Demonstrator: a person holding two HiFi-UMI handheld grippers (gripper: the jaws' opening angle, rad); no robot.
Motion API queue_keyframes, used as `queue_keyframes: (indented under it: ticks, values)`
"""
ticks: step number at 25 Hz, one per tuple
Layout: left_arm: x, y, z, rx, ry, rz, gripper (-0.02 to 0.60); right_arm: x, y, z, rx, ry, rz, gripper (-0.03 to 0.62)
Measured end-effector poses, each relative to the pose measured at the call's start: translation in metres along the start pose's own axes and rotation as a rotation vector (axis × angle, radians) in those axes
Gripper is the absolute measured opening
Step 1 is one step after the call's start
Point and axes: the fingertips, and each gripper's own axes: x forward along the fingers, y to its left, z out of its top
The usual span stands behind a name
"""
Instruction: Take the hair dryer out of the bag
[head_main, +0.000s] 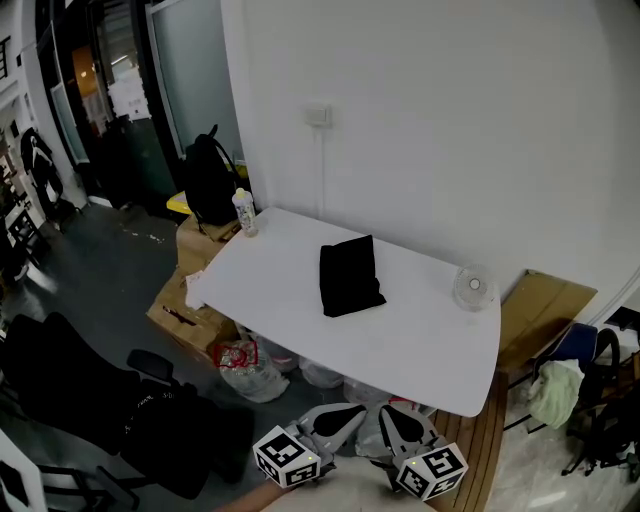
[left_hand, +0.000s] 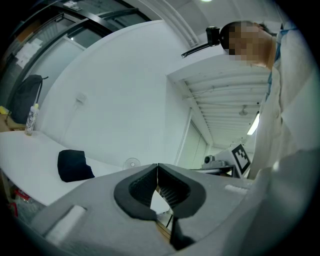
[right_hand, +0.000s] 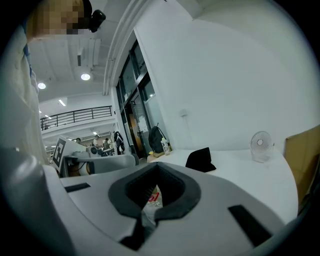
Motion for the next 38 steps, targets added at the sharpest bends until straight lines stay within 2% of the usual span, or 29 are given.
queue_keyframes:
  ticks: [6,12,16,29,38]
  values:
    - [0.005,0.006,-0.001,-0.001,0.008,0.005,0.011,0.004,-0.004,0.009,0.040,-0.078,0.049,0.017]
    - [0.010,0.028,0.001,-0.011,0.006,0.013,0.011,0.024,-0.012,0.009,0.045,-0.058,0.053,0.025]
    - [0.018,0.051,0.003,-0.017,0.011,0.000,0.011,0.048,-0.024,0.009,0.054,-0.038,0.044,0.067]
    - [0.041,0.192,0.035,-0.040,0.061,-0.051,0.011,0.173,-0.066,0.037,0.124,-0.056,-0.057,0.067]
    - [0.059,0.264,0.039,-0.051,0.139,-0.131,0.011,0.241,-0.090,0.037,0.174,-0.027,-0.162,0.067]
